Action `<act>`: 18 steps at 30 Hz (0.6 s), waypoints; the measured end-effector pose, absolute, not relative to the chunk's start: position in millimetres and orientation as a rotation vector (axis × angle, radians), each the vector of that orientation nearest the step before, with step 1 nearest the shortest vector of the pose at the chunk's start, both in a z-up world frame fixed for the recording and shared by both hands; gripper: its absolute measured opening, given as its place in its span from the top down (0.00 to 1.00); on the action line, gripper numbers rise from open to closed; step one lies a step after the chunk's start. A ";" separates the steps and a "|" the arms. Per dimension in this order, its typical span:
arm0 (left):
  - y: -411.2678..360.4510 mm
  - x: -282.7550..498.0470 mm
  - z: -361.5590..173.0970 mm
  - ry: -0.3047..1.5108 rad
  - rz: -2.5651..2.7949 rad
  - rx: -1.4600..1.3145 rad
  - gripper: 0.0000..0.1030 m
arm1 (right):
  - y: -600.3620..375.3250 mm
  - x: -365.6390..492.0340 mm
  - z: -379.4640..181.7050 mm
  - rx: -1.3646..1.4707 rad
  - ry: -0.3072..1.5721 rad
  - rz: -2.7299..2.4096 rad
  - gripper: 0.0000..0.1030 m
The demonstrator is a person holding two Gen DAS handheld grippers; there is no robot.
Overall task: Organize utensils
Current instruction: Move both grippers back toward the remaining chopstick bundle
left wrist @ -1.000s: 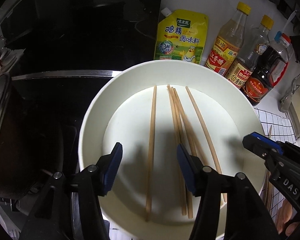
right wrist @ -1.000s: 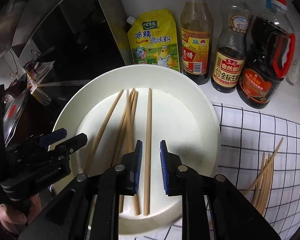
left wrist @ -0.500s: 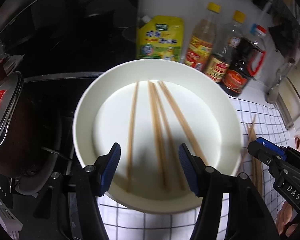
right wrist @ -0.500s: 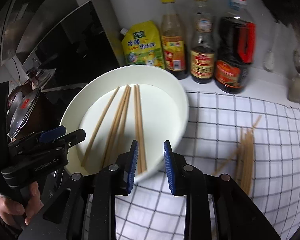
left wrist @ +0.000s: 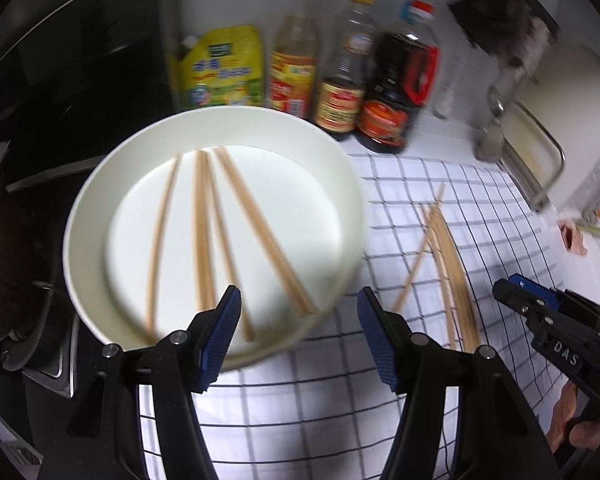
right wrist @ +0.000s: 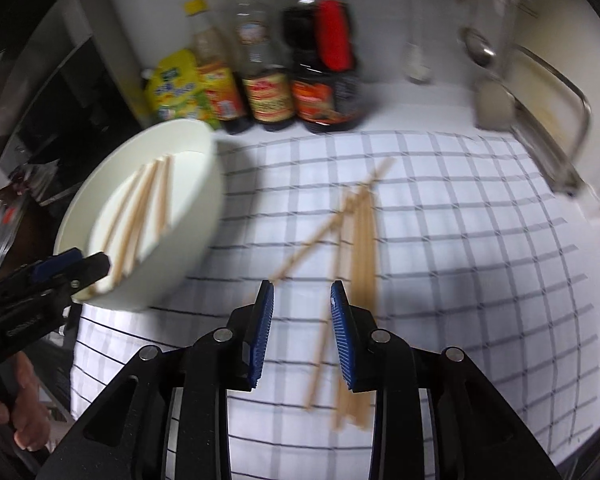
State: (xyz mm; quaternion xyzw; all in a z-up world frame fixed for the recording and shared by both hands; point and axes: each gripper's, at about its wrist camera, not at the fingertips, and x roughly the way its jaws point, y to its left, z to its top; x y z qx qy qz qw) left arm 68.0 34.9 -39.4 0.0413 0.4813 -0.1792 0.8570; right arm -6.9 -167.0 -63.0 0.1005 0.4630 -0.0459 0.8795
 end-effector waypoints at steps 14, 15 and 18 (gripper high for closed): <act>-33.8 31.4 -66.5 1.052 -0.453 0.151 0.42 | -224.3 -40.5 -117.4 0.238 1.039 -0.152 0.72; -36.9 30.5 -69.4 1.056 -0.453 0.152 0.42 | -224.5 -40.4 -121.2 0.238 1.042 -0.142 0.72; -45.0 28.4 -78.3 1.066 -0.454 0.148 0.42 | -222.7 -39.8 -127.0 0.232 1.046 -0.117 0.72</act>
